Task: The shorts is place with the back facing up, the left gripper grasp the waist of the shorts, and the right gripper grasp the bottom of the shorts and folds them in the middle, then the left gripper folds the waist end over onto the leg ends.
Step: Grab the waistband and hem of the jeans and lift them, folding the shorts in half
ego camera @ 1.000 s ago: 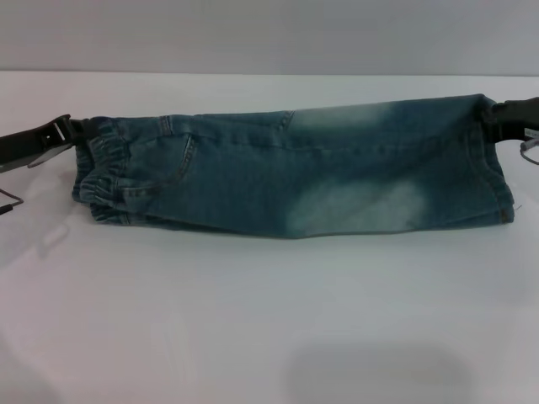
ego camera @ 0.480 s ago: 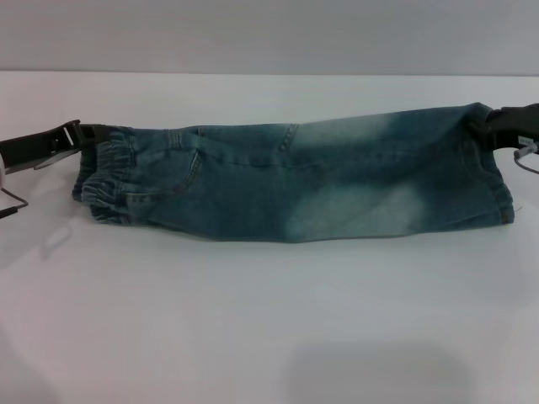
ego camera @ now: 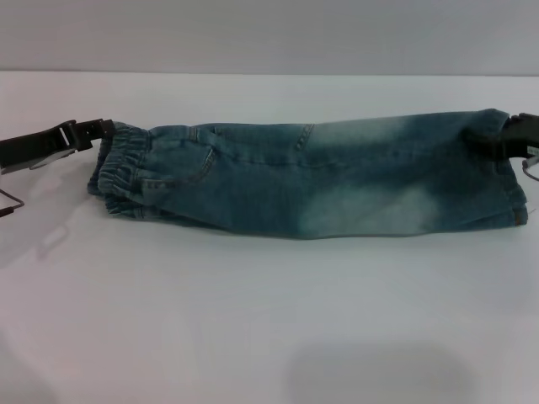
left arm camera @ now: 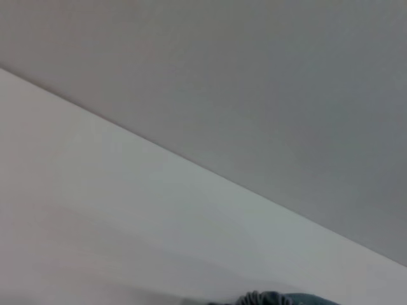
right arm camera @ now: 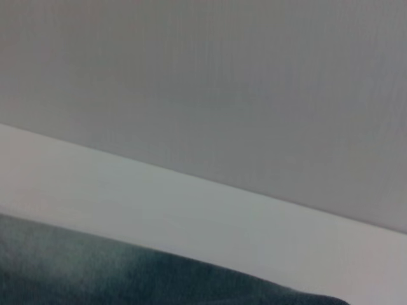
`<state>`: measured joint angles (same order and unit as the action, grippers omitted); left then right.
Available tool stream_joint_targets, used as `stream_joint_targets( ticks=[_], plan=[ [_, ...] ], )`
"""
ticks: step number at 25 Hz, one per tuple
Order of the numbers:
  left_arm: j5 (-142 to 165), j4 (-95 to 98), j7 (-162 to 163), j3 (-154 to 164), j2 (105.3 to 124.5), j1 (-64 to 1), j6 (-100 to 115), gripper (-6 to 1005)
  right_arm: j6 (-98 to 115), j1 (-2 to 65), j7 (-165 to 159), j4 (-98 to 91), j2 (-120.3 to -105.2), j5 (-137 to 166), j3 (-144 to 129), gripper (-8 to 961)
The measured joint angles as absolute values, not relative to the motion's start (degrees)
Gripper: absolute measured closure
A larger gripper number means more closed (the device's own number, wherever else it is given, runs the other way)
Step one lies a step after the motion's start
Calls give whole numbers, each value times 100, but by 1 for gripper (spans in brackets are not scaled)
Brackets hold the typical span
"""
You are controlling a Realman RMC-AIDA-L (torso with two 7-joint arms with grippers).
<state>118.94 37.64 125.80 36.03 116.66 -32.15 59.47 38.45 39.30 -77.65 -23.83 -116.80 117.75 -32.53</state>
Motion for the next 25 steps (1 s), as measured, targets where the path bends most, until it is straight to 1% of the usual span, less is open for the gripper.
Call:
stream_joint_targets(
  ticks=[2, 7, 12, 19, 25],
  plan=[
    [11882, 3764, 12568, 3603, 11663, -3216, 5959, 537, 3884, 3901, -7770, -2383, -11676, 11775, -3269, 475],
    [11880, 3781, 12560, 3603, 11662, -3217, 5966, 339, 4026, 3913, -7775, -2280, -11677, 11789, -3311, 368],
    [11866, 3773, 12559, 3601, 11662, -3229, 6003, 172, 4282, 3912, -8132, -2349, -11657, 11810, -3356, 369],
    [11864, 3784, 12559, 3560, 11662, -3213, 6147, 202, 5200, 3661, -9509, -3251, -11621, 12040, -3366, 371],
    [11859, 3817, 12559, 3539, 11622, -3198, 6388, 227, 5583, 3598, -10994, -3990, -11611, 13384, -3366, 373]
  ],
)
